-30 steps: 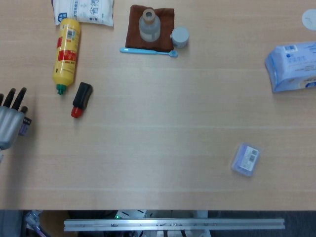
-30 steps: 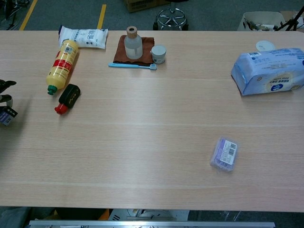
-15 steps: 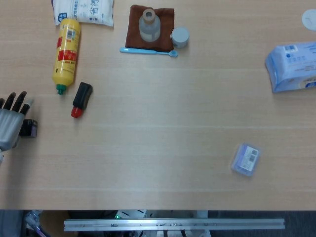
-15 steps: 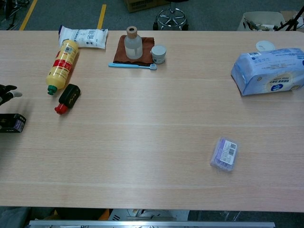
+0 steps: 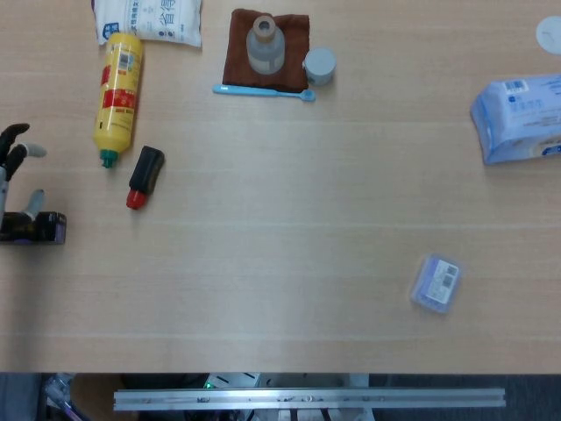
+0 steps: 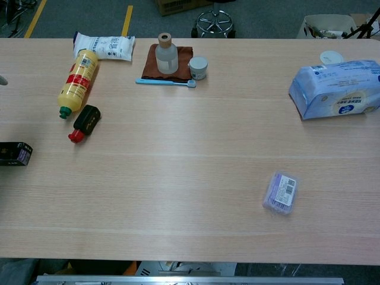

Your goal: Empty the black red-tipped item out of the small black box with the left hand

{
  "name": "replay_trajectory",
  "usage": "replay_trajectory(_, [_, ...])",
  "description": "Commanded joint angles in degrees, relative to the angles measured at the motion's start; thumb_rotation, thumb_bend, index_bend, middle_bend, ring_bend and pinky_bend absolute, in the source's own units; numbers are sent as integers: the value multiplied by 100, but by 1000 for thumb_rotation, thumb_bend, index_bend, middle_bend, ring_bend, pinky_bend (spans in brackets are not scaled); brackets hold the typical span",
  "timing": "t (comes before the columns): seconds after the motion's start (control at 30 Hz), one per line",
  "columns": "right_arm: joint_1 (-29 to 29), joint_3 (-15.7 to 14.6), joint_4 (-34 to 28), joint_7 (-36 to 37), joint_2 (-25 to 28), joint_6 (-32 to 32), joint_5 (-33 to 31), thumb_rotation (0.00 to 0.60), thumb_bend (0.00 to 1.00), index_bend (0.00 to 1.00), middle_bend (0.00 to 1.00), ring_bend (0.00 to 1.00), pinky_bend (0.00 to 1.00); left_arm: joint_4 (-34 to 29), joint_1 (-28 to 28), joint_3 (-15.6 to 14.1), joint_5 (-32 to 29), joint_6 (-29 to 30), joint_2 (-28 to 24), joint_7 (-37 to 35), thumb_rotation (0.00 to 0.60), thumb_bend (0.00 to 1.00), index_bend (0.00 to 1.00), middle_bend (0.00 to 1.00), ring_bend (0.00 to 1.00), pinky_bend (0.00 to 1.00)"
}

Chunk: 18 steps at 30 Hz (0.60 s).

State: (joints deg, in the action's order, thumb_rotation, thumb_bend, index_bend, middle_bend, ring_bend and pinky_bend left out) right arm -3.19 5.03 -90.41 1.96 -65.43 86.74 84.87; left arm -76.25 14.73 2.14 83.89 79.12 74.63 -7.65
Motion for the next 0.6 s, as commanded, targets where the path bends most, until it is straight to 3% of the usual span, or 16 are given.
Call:
replay_trajectory(0.03, [7,-4,-14,-22,-5,11,4,600,144,277,200,100,255,-34,-300,149,350,678,-88,-417,600,330,365,248,311,424])
replay_trajectory(0.17, [11,-11,-39,-62,-17,0,-8,600,143,287,200,100,255,-334,-478,85,366,868,-309,-216,600,330,366,307,336,434])
replay_trajectory(0.6, [-40,12,-64,-28,-71,-167,-137,600,144,287,199,100,255,-516,-542,64,288,731,-480,252,600,330,373,308,336,441])
